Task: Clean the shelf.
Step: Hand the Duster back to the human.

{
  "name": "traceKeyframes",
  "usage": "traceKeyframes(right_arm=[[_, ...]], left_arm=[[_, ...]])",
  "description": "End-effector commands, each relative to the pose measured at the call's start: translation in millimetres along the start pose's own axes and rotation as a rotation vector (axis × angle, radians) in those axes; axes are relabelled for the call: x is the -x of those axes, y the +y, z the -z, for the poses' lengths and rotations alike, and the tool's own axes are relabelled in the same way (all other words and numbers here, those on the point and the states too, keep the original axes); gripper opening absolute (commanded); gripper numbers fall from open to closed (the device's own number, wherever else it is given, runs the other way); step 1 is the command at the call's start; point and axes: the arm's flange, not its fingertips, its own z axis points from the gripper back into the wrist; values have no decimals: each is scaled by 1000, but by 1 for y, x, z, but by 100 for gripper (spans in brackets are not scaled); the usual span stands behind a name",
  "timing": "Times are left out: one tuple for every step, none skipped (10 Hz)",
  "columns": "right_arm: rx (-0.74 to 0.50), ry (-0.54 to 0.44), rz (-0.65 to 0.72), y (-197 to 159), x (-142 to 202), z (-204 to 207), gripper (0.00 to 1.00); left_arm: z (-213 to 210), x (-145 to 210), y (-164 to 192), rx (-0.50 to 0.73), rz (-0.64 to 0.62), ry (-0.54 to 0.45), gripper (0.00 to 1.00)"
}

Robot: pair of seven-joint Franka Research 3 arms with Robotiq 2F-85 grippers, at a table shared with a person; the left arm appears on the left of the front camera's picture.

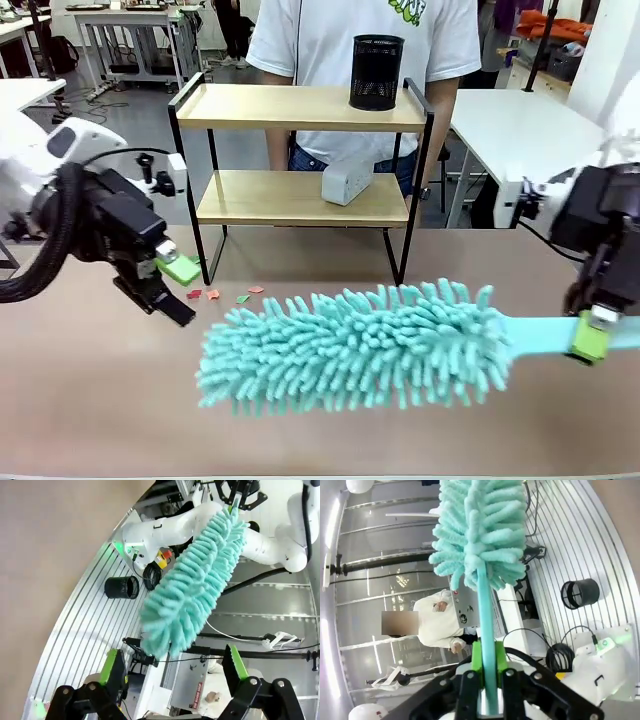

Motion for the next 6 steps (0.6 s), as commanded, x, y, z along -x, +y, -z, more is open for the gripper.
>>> traceKeyframes(right_arm=[[-31,11,-62,-4,-18,-3,13],[-53,13,-88,-6,-22,-3,13],[-67,7,-106,-10,-26,-3,13],[-78,-2,-123,-13,-31,-4,13],[-102,-7,-136,-19,-37,-5,13],[-113,-6,-135,-23,-41,-5,13]], left_arm=[[11,-22,6,36,-6,31,100],[18,-30,11,56,-2,60,100],[23,-36,14,94,10,102,100],[28,-40,14,156,49,133,100],[36,-42,13,204,91,178,100],[43,-43,13,230,123,226,100]])
